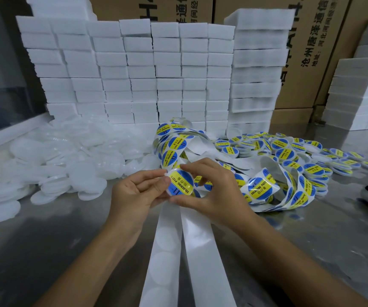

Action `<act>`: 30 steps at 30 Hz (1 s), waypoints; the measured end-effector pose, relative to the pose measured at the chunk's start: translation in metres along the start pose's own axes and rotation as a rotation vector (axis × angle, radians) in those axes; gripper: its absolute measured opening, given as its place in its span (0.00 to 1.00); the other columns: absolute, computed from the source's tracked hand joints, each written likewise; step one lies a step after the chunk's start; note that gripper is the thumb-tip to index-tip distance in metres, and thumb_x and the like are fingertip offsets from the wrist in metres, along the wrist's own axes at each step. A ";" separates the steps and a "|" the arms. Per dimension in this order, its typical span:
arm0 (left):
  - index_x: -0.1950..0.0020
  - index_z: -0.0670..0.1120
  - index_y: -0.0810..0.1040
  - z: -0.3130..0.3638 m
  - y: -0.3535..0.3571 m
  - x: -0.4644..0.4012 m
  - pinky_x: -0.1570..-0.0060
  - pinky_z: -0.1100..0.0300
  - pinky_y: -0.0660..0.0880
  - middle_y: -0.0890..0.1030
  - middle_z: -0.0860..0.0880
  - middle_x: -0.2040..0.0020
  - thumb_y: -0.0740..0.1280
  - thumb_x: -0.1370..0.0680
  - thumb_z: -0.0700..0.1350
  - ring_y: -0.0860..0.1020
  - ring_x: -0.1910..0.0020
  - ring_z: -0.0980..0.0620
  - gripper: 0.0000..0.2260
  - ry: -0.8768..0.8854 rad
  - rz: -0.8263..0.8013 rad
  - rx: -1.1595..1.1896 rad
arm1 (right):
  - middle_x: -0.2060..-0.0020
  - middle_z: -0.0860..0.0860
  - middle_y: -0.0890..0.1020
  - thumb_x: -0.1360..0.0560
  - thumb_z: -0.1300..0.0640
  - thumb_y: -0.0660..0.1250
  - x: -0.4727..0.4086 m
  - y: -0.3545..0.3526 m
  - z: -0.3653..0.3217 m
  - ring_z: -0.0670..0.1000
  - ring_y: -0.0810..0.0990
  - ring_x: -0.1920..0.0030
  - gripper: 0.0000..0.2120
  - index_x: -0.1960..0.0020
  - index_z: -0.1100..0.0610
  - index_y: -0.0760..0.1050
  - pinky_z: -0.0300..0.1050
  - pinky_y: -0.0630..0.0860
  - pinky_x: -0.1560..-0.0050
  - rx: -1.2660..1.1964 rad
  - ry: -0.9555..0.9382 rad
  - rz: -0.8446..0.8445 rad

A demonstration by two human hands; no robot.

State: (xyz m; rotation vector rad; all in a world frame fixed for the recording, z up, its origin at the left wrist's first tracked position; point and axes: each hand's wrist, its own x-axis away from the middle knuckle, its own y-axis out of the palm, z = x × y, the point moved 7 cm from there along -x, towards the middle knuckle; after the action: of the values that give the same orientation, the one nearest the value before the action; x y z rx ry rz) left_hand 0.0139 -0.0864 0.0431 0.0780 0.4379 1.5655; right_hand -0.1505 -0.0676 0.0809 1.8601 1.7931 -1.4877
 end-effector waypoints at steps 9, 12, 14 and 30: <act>0.58 0.54 0.81 -0.005 0.001 0.001 0.69 0.71 0.71 0.81 0.51 0.64 0.77 0.35 0.56 0.75 0.71 0.59 0.12 0.179 0.130 -0.623 | 0.57 0.46 0.83 0.31 0.48 0.77 -0.021 -0.060 0.059 0.44 0.80 0.58 0.14 0.49 0.53 0.83 0.40 0.77 0.54 0.212 0.254 0.158; 0.52 0.57 0.76 -0.019 0.002 0.001 0.68 0.66 0.71 0.82 0.53 0.64 0.75 0.39 0.64 0.78 0.69 0.60 0.21 0.050 0.103 -0.675 | 0.49 0.50 0.78 0.29 0.47 0.74 -0.040 -0.089 0.107 0.50 0.78 0.53 0.14 0.49 0.55 0.81 0.47 0.76 0.52 0.412 0.406 0.147; 0.50 0.57 0.73 -0.028 0.005 0.001 0.66 0.62 0.73 0.83 0.54 0.64 0.79 0.37 0.59 0.78 0.69 0.61 0.22 -0.008 0.061 -0.681 | 0.52 0.52 0.80 0.28 0.47 0.72 -0.050 -0.103 0.135 0.53 0.79 0.53 0.15 0.49 0.57 0.80 0.48 0.76 0.54 0.528 0.508 0.101; 0.49 0.50 0.81 -0.026 0.001 -0.006 0.62 0.68 0.78 0.86 0.54 0.55 0.73 0.29 0.32 0.84 0.61 0.58 0.15 -0.016 0.043 -0.287 | 0.45 0.56 0.83 0.21 0.44 0.63 -0.071 -0.092 0.166 0.59 0.79 0.44 0.18 0.41 0.56 0.80 0.53 0.77 0.45 0.739 0.623 -0.129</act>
State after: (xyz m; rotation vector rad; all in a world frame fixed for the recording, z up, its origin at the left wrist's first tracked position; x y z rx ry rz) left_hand 0.0047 -0.0979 0.0211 -0.1212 0.1968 1.6536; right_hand -0.2988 -0.2056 0.0953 2.8678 1.7284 -1.9581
